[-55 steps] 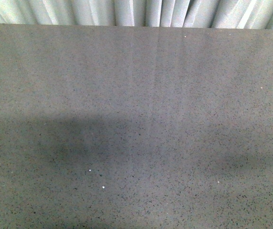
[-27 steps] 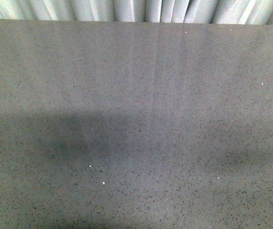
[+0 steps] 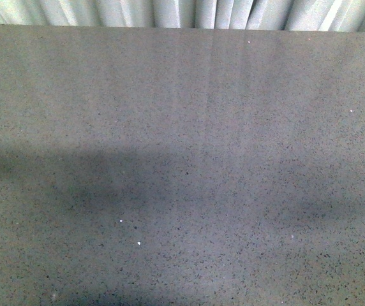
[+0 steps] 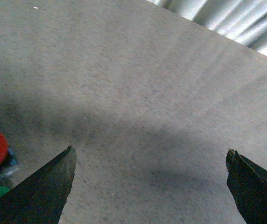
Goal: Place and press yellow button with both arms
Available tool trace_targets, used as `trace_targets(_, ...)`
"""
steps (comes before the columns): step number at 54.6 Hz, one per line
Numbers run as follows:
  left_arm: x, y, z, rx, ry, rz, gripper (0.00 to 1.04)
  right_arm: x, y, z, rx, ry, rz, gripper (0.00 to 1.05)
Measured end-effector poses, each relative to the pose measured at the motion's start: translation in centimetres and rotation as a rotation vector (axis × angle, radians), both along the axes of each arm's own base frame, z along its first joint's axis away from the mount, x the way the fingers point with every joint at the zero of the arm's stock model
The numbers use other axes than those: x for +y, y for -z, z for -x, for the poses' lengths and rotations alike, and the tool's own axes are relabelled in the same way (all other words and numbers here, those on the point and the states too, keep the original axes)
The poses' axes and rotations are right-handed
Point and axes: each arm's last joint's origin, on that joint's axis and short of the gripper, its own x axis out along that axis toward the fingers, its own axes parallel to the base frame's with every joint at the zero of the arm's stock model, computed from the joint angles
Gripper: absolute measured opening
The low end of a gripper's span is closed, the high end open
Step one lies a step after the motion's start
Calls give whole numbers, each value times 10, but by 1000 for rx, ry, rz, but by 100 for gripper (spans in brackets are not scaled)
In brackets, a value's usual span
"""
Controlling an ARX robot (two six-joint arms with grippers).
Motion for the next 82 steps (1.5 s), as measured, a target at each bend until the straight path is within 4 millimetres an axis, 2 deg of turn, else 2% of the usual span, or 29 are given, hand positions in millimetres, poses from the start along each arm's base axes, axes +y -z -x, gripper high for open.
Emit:
trace_targets(6,18,5,-26,6,-84,-48,96,0,0,0,0,0,0,96)
trace_targets(13,34,5,-38,6,-157,-68,96,0,0,0,0,0,0,96)
trace_targets(27,69,11,-44,0,-292,-98,96,0,0,0,0,0,0,96)
trace_targets(45,132,40,-48,-14,-449,-232,96,0,0,0,0,0,0,96)
trace_targets(50,144,49,-48,-9,-465,-268,96,0,0,0,0,0,0,96)
trace_targets(66,159,81,-49,43,-482,-300,96,0,0,0,0,0,0,96)
trace_targets(82,163,84,-47,26,-499,-317,96,0,0,0,0,0,0,96)
